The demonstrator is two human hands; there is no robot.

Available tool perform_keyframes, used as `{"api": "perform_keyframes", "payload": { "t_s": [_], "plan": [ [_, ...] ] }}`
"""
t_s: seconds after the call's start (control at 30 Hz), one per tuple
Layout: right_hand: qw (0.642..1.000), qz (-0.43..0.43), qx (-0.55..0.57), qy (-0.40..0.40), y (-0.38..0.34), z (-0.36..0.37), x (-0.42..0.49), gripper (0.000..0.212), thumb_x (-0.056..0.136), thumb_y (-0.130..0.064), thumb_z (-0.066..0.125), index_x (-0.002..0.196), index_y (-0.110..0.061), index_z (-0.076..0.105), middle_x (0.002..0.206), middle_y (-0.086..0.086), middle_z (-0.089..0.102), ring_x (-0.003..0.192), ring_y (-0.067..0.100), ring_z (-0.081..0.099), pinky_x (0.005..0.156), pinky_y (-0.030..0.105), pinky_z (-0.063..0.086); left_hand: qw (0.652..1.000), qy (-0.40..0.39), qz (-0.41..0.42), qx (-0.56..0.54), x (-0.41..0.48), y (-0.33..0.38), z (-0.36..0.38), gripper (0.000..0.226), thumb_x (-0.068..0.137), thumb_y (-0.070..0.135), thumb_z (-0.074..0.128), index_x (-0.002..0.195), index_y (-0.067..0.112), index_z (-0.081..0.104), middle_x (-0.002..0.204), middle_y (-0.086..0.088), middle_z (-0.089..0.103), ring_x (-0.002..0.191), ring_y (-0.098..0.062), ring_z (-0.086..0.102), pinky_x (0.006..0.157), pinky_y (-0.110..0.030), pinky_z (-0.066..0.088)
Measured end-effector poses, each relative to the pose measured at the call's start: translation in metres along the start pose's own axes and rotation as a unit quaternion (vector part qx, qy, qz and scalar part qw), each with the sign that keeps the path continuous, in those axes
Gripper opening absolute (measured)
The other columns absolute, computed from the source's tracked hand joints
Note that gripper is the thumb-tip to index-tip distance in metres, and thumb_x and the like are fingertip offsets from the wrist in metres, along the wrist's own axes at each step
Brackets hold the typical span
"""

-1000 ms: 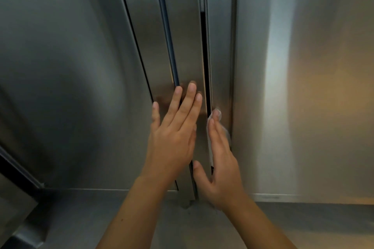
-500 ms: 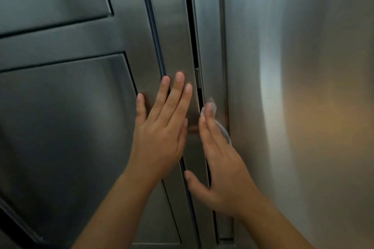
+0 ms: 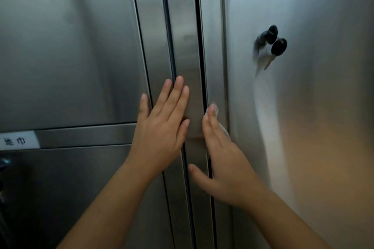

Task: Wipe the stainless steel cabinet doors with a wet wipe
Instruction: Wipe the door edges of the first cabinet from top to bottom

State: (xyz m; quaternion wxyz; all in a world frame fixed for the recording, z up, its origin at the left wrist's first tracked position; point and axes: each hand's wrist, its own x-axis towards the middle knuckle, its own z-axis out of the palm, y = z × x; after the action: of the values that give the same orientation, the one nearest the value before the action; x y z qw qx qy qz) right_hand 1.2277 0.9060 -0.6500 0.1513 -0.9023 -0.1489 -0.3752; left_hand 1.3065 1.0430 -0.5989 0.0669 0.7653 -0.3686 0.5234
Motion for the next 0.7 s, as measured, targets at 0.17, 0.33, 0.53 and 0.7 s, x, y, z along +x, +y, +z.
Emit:
{"api": "perform_keyframes", "payload": {
  "t_s": [0.17,0.33,0.53,0.7],
  "plan": [
    [1.000,0.015,-0.021,-0.009,-0.002,-0.022,0.026,0.091,0.082,-0.059,0.034,0.135,-0.024,-0.031,0.145,-0.006,-0.041,0.138,0.005,-0.025,0.104,0.008,-0.012,0.999,0.004,0.022,0.032,0.030,-0.012,-0.015,0.058,0.090,0.035,0.033,0.142,0.008,0.032,0.150,-0.008,0.028,0.137,-0.028,0.026,0.104,-0.055,0.019],
    [0.999,0.015,-0.044,-0.007,-0.004,-0.044,0.053,0.091,0.087,-0.060,0.038,0.130,-0.029,-0.036,0.140,-0.010,-0.046,0.139,0.005,-0.022,0.100,0.004,-0.011,0.999,0.014,0.029,0.044,0.067,-0.023,-0.030,0.074,0.083,0.049,0.048,0.141,0.007,0.031,0.149,-0.009,0.027,0.135,-0.031,0.027,0.099,-0.058,0.016],
    [0.998,0.025,-0.054,0.022,-0.013,-0.069,0.087,0.092,0.083,-0.065,0.033,0.135,-0.024,-0.031,0.146,-0.008,-0.039,0.142,0.009,-0.013,0.109,0.018,0.003,0.997,-0.055,0.005,0.044,0.099,-0.042,-0.042,0.110,0.069,0.073,0.039,0.132,0.022,-0.036,0.141,0.007,-0.042,0.132,-0.012,-0.035,0.106,-0.043,-0.014],
    [0.996,0.026,-0.069,0.047,-0.018,-0.088,0.115,0.095,0.084,-0.060,0.039,0.142,-0.018,-0.024,0.149,-0.005,-0.034,0.141,0.007,-0.014,0.108,0.017,-0.001,0.995,-0.084,0.001,0.060,0.098,-0.038,-0.038,0.118,0.079,0.060,0.049,0.119,0.017,-0.053,0.129,0.001,-0.058,0.120,-0.013,-0.051,0.104,-0.041,-0.019]
  ]
}}
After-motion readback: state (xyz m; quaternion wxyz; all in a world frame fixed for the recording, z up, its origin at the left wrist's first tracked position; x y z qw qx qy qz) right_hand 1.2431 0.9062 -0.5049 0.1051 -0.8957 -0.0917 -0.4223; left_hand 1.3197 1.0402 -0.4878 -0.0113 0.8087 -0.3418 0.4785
